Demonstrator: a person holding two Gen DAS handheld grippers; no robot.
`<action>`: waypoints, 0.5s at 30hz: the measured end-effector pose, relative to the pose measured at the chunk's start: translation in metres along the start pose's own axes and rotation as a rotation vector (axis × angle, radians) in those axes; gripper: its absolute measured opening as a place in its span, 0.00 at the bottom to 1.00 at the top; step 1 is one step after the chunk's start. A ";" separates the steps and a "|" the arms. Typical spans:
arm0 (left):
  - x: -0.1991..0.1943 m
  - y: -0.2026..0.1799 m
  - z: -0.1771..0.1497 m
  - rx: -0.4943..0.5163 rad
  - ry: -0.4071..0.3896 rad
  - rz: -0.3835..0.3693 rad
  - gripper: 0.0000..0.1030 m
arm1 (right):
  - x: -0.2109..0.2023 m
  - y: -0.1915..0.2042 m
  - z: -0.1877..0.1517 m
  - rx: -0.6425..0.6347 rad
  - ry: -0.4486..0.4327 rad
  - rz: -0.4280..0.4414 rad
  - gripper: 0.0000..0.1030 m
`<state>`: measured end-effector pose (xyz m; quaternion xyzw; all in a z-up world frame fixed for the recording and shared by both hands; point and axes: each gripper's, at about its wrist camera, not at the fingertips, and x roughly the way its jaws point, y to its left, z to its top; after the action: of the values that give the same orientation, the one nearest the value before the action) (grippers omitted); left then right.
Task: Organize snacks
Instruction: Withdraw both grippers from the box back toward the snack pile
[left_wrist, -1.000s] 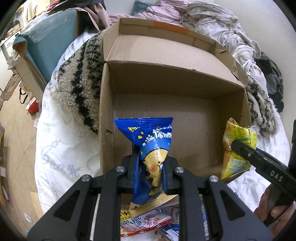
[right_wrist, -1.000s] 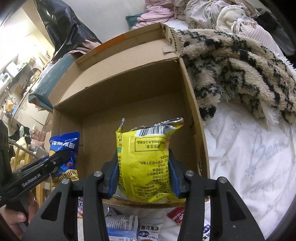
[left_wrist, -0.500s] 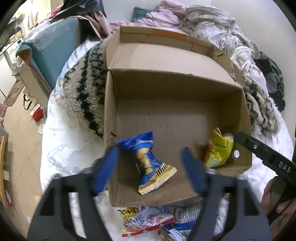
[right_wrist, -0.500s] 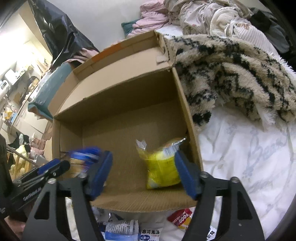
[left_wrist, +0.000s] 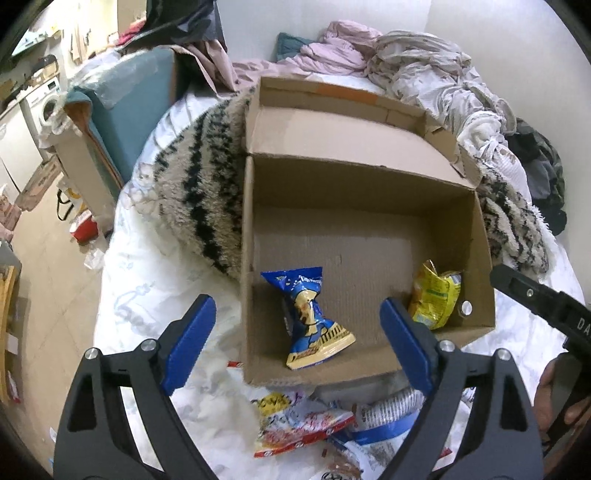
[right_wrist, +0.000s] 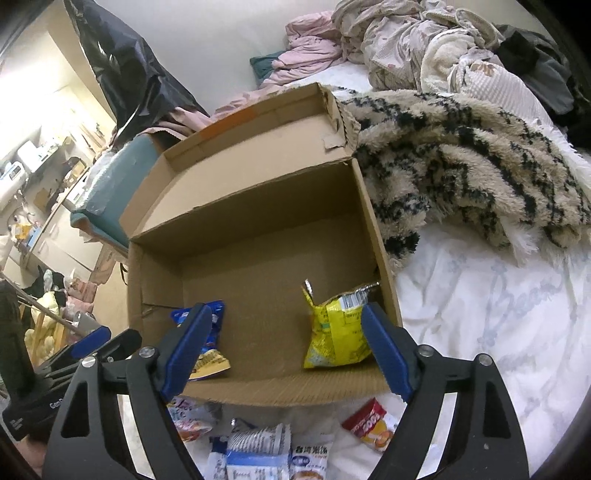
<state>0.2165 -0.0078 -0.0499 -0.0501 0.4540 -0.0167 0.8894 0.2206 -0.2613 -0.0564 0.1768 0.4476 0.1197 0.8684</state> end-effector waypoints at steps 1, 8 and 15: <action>-0.008 0.004 -0.003 -0.020 -0.009 -0.003 0.86 | -0.003 0.001 -0.001 0.005 -0.002 0.000 0.83; -0.044 0.019 -0.031 -0.066 -0.015 -0.004 0.86 | -0.039 0.011 -0.022 0.005 -0.016 0.039 0.83; -0.076 0.032 -0.061 -0.102 -0.012 0.022 0.98 | -0.062 -0.002 -0.055 0.099 0.046 0.084 0.85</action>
<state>0.1223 0.0253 -0.0278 -0.0905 0.4495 0.0166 0.8886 0.1406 -0.2751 -0.0412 0.2355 0.4649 0.1375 0.8423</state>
